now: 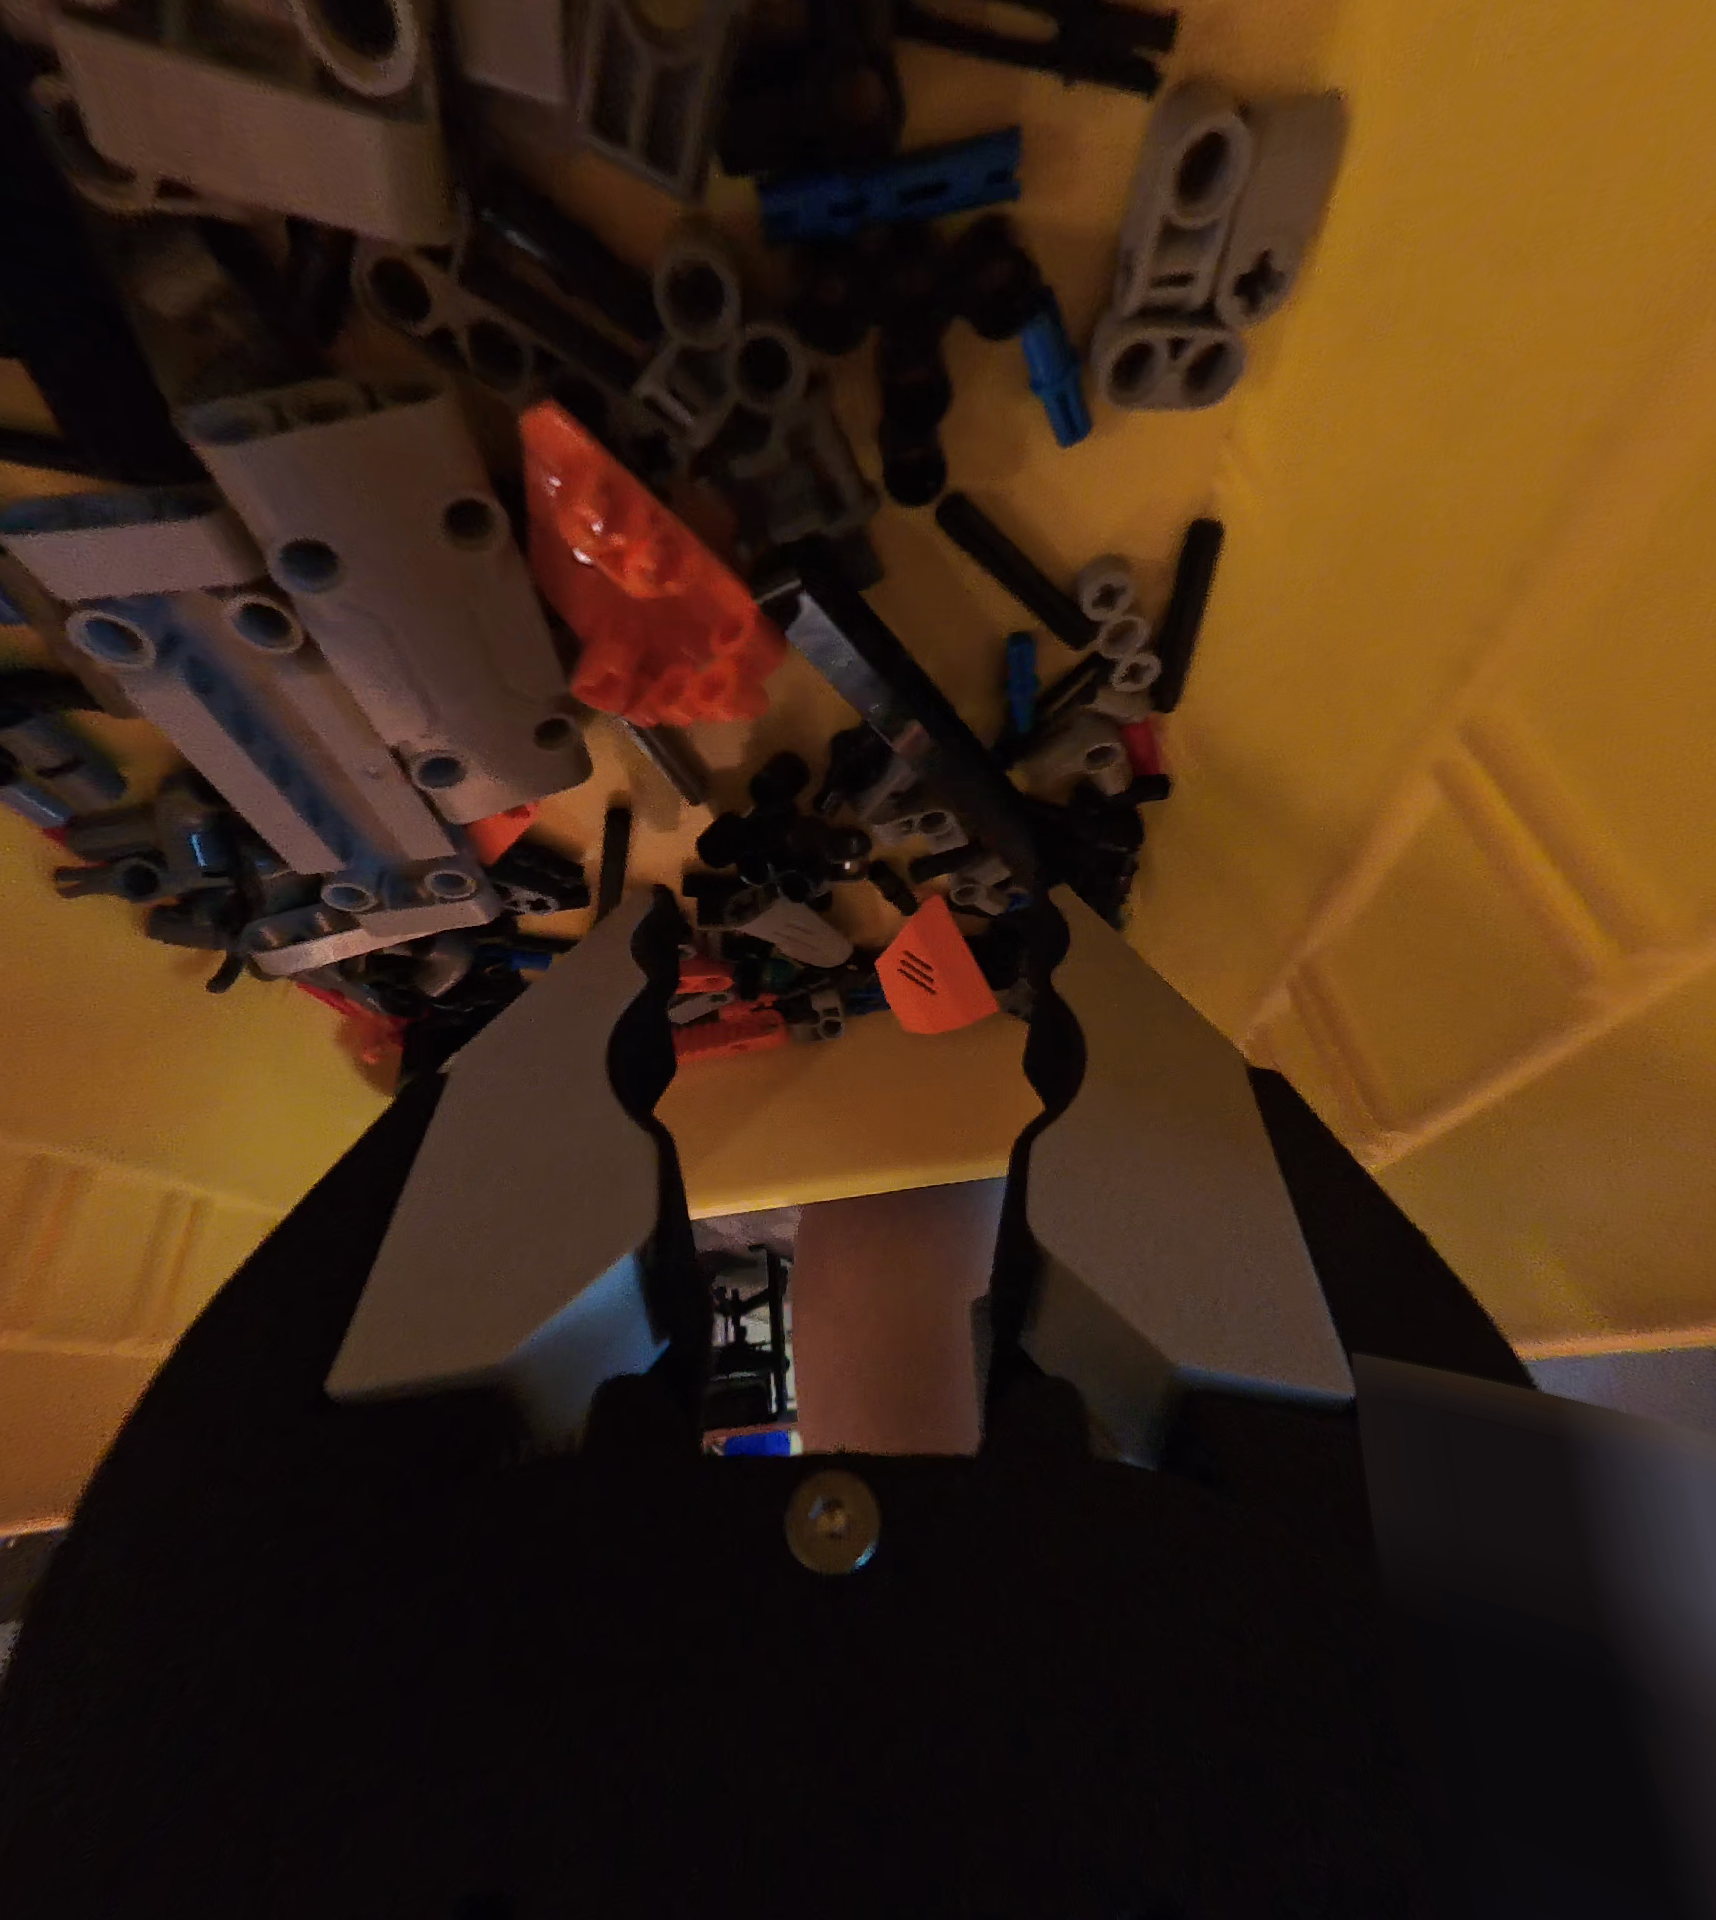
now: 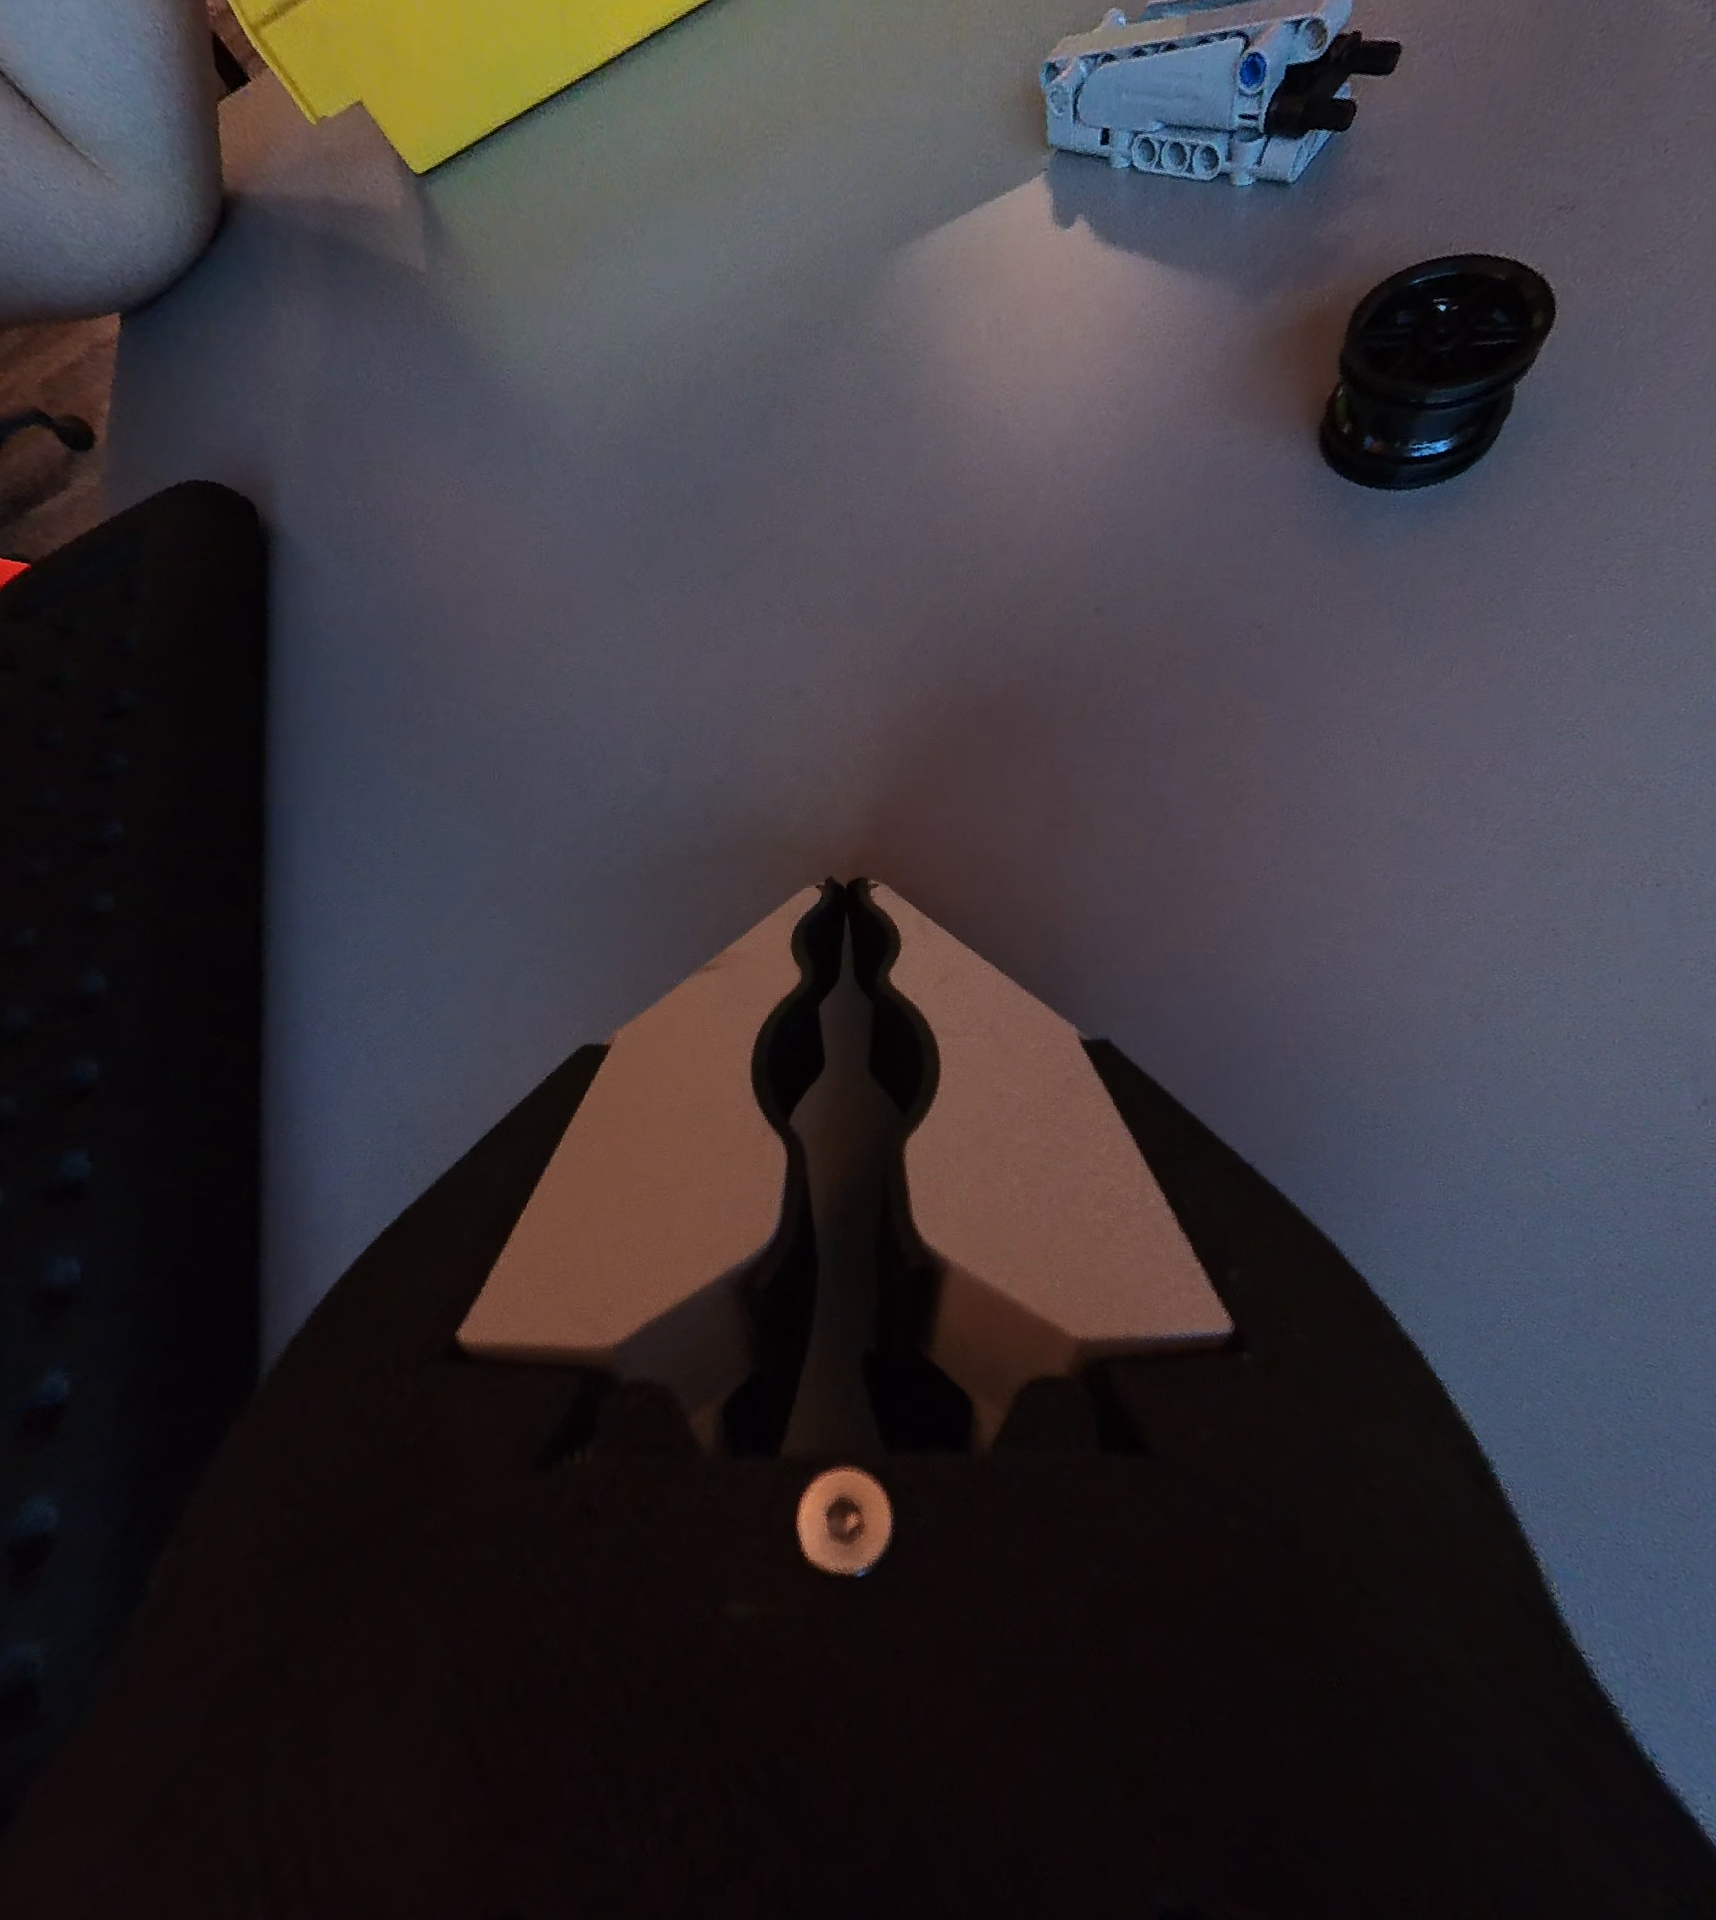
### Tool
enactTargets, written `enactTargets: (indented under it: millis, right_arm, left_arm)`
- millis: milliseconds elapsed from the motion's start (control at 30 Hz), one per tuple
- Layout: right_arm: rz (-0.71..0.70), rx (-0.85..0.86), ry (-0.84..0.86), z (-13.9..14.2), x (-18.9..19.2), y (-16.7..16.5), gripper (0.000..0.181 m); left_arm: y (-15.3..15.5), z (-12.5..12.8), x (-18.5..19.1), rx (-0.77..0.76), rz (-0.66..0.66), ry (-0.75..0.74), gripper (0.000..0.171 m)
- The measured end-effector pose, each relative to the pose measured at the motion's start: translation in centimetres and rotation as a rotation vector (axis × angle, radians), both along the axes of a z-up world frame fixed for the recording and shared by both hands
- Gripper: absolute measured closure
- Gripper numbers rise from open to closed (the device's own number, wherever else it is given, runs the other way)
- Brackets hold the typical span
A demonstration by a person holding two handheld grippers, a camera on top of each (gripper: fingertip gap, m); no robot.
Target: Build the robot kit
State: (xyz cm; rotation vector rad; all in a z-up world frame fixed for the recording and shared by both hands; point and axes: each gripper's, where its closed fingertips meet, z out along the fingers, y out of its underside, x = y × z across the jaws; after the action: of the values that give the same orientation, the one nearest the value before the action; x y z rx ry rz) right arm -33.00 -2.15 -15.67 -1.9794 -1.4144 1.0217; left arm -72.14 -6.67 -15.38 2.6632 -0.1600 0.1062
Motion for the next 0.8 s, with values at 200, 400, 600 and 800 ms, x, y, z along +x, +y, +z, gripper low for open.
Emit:
enactTargets:
  millis: [200,400,600,800]
  right_arm:
    - [0.000,-0.005,0.001,0.0,-0.1,0.0,0.181]
    - [-0.003,-0.019,0.005,0.0,-0.2,0.1,0.181]
    - [-0.005,-0.017,0.004,0.0,-0.2,0.1,0.181]
    - [-0.005,-0.018,0.004,0.0,-0.2,0.1,0.181]
  left_arm:
    - [-0.2,0.2,-1.8,-0.002,0.096,0.068,0.117]
    - [1.1,0.6,0.4,0.094,0.054,0.004,0.110]
    - [-0.1,-0.5,0.7,-0.014,-0.013,0.023,0.102]
    - [-1.2,-0.4,-1.1,-0.078,-0.017,0.073,0.120]
